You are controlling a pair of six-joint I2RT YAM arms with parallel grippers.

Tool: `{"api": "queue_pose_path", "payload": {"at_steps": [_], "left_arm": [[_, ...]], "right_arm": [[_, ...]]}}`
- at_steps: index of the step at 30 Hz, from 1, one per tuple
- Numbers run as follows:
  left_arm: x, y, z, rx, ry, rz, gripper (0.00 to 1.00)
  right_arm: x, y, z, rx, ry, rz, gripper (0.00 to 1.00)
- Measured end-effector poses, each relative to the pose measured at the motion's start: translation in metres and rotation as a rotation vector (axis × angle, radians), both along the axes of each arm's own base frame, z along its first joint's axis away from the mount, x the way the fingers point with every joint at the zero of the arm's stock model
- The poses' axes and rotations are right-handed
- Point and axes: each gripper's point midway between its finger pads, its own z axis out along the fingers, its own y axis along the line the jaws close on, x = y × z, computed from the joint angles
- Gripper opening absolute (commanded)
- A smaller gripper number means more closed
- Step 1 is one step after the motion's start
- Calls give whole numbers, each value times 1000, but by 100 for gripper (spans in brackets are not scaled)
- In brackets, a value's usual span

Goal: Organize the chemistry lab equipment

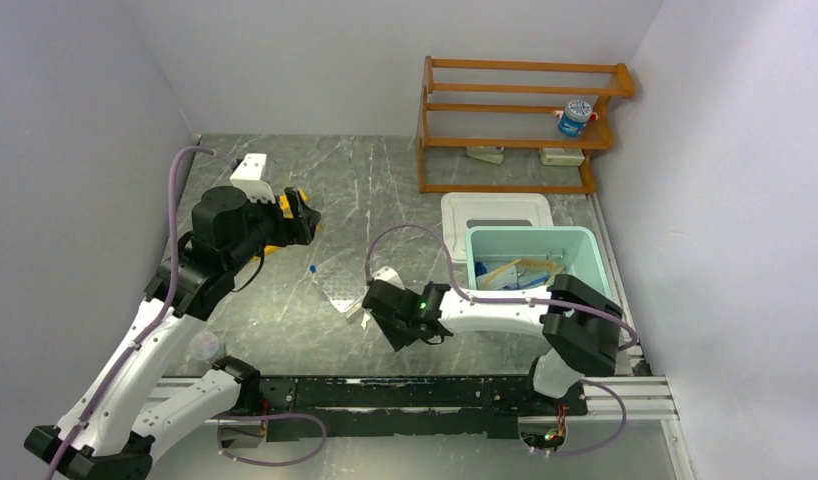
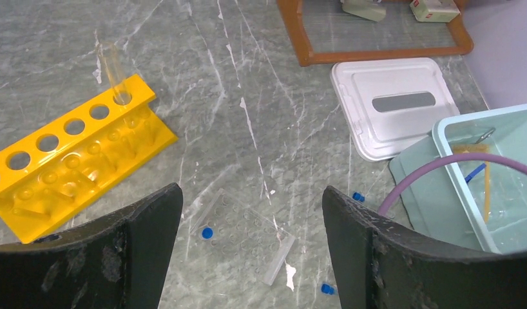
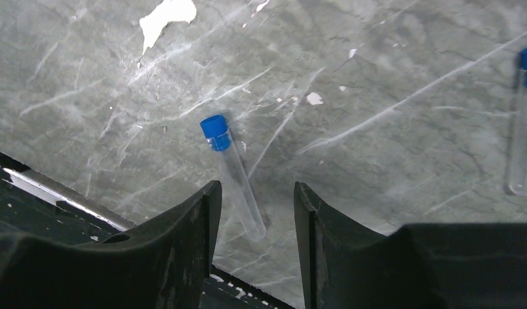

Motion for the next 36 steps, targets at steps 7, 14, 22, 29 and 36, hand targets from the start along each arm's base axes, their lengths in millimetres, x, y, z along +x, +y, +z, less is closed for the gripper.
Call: {"api": "queue_pose_path", "payload": {"at_steps": [7, 14, 22, 29, 36], "left_arm": [[-1, -1, 2, -13, -2, 0, 82], [-1, -1, 6, -18, -8, -4, 81], [-3, -5, 7, -26, -7, -26, 81], [2, -16, 11, -58, -40, -70, 80], [10, -48, -11, -88, 0, -206, 78]], "right_arm": [[-11, 4, -17, -34, 45, 58, 37], [-8, 17, -22, -12, 39, 89, 16], [8, 37, -20, 50, -24, 75, 0], [62, 15, 1, 102, -111, -87, 0], [142, 2, 97, 428, -296, -282, 0]]}}
